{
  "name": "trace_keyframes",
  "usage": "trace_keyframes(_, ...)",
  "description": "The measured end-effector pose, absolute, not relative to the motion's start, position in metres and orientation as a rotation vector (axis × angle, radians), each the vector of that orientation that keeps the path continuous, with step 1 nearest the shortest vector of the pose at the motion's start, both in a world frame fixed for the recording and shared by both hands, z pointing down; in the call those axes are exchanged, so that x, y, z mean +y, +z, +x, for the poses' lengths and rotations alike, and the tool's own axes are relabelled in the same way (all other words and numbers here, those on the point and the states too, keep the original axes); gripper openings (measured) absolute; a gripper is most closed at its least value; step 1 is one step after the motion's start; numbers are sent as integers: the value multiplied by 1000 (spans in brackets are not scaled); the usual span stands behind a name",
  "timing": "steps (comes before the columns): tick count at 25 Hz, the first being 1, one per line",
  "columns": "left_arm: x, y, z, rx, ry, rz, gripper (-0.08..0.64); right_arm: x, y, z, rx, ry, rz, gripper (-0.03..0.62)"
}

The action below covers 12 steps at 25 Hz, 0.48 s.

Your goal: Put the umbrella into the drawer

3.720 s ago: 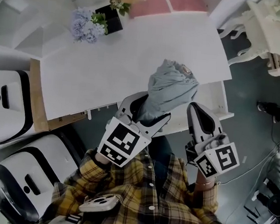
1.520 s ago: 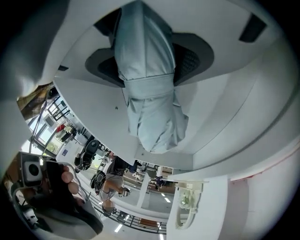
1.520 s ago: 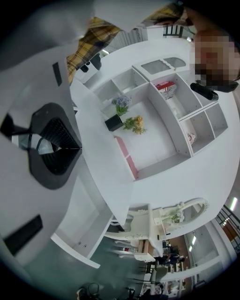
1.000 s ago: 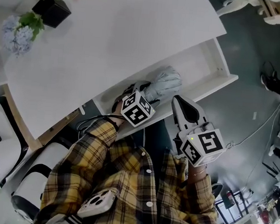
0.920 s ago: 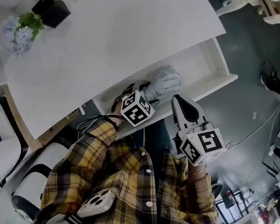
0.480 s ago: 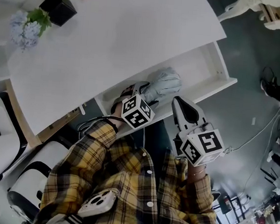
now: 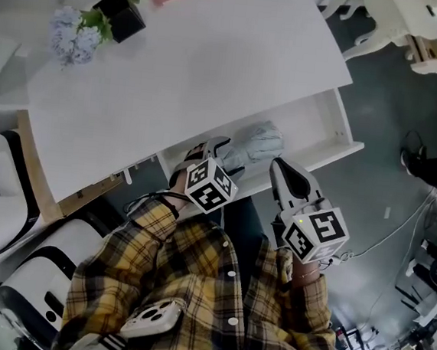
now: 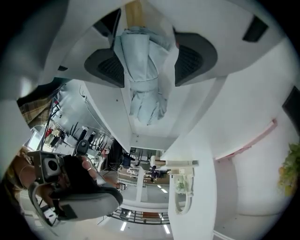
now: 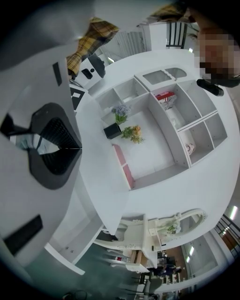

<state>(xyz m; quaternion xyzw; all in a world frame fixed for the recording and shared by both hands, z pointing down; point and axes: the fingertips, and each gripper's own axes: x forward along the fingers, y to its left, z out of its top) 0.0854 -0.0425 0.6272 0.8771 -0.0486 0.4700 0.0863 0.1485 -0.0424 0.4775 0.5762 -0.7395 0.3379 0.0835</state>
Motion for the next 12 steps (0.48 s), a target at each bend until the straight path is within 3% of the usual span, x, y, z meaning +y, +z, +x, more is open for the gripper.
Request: trace_keyframes(12,-62,534,69,-354,1156,2689,336,-53,429,139,-2303,859,1677,17)
